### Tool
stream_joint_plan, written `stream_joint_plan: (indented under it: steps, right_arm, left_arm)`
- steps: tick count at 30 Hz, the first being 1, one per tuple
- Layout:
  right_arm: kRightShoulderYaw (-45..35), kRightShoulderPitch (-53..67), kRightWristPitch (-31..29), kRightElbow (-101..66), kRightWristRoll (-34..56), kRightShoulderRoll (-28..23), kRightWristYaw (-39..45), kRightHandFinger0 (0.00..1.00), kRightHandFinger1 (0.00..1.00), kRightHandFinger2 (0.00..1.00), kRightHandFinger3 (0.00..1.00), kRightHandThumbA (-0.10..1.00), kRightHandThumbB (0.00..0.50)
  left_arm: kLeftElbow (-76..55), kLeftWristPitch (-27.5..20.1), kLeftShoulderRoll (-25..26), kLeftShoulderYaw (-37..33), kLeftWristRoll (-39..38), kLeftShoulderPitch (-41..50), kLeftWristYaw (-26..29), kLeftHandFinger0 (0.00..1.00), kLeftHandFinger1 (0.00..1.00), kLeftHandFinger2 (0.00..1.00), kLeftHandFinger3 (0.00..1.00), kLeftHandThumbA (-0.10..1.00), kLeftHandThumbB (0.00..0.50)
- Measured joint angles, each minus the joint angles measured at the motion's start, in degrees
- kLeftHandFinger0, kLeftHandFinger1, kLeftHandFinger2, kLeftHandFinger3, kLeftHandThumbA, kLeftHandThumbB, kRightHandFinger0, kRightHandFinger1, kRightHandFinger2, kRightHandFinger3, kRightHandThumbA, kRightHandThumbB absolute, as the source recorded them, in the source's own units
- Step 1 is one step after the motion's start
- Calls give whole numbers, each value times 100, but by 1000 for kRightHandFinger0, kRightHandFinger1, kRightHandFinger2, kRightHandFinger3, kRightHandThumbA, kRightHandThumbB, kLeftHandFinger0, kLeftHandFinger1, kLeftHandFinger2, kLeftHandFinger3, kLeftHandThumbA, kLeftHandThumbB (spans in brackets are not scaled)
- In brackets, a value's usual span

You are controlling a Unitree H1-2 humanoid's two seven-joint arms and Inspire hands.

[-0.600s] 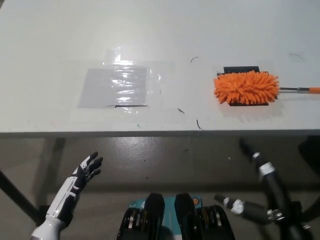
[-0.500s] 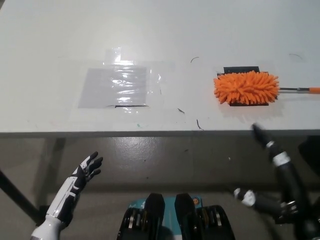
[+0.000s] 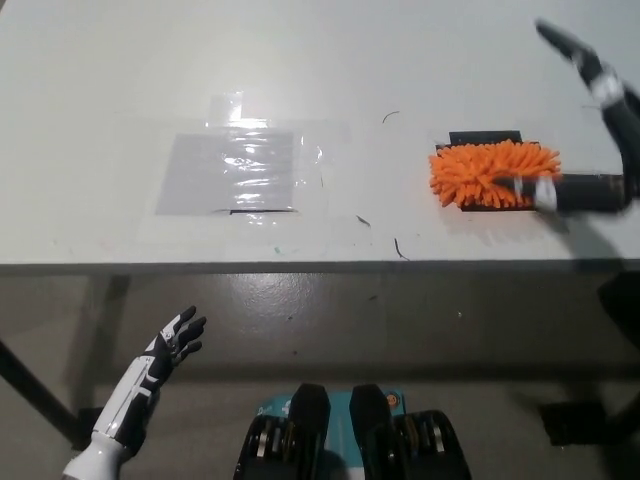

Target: The robot uses it right hand to pick up an extended orange duster kept in the middle of the desk and presses its handle against the desk to collapse it

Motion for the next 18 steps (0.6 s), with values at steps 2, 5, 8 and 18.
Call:
stream_joint_plan:
  steps: [2,5,8,18]
  right_arm:
    - [183,-500,174,583,-47,-73,154,1000,1000,1000,1000,921,346]
    - [442,-1105,347,1398,-117,-105,350,1000,1000,1000,1000,946,360]
    - [764,-1661,434,2402,-228,-84,479,1000,1000,1000,1000,950,356]
    - [1605,-2859,474,5573,-527,235,834,1000,1000,1000,1000,925,389]
  left_arm:
    - [0,-1,-1,0,0,-1,-1,1000,1000,1000,1000,1000,253]
    - [5,-2,0,2,0,-3,0,1000,1000,1000,1000,1000,249]
    - [8,-3,-1,2,0,-11,0,1000,1000,1000,1000,1000,251]
    - [18,-8,-3,2,0,-12,-2,1000,1000,1000,1000,1000,244]
